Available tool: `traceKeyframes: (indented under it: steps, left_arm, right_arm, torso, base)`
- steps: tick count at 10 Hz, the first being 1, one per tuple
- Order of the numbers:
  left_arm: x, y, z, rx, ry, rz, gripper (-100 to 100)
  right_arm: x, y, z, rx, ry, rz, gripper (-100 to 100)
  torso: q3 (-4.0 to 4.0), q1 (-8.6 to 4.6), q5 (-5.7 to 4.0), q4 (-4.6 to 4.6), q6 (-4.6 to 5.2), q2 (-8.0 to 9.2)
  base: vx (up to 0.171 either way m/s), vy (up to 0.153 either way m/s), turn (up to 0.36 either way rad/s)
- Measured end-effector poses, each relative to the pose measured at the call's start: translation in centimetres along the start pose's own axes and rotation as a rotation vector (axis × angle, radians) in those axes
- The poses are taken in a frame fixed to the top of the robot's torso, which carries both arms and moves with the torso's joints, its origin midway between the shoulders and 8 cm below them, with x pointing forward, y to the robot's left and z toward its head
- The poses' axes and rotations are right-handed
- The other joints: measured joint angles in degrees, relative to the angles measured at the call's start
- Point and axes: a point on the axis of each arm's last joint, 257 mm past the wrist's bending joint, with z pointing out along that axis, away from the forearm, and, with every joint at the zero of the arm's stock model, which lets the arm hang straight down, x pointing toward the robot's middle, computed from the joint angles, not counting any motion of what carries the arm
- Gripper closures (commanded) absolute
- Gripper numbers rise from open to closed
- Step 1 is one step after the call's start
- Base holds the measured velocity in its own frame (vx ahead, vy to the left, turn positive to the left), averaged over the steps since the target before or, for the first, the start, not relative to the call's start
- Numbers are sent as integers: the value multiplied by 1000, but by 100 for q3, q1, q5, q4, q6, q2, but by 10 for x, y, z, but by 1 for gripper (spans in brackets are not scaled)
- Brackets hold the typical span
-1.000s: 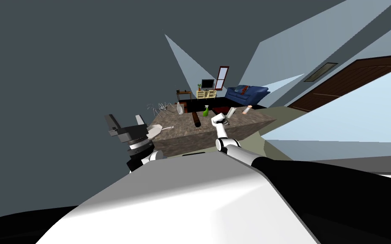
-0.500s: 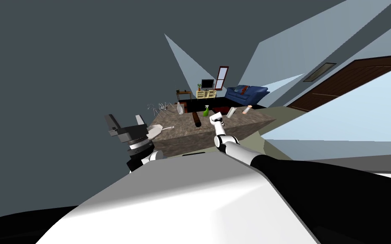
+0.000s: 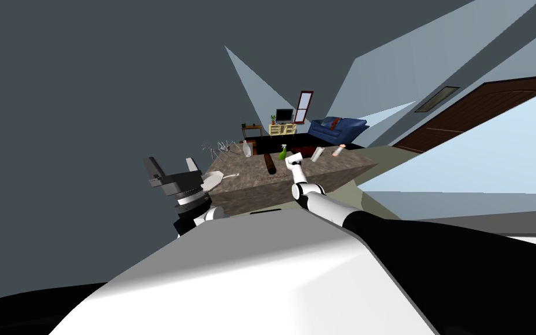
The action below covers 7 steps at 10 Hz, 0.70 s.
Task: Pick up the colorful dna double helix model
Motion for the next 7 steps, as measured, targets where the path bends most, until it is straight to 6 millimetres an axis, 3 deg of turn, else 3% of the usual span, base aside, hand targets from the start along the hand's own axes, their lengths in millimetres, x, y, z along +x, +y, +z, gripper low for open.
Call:
traceKeyframes:
  steps: [7]
  left_arm:
    - [0, 0, 0, 0, 0, 0, 0]
  right_arm:
    - [-95, -4, -28, -67, -265, -41, -100]
  torso:
    - [0, 1, 1, 0, 0, -1]
  base:
    - [1, 16, -6]
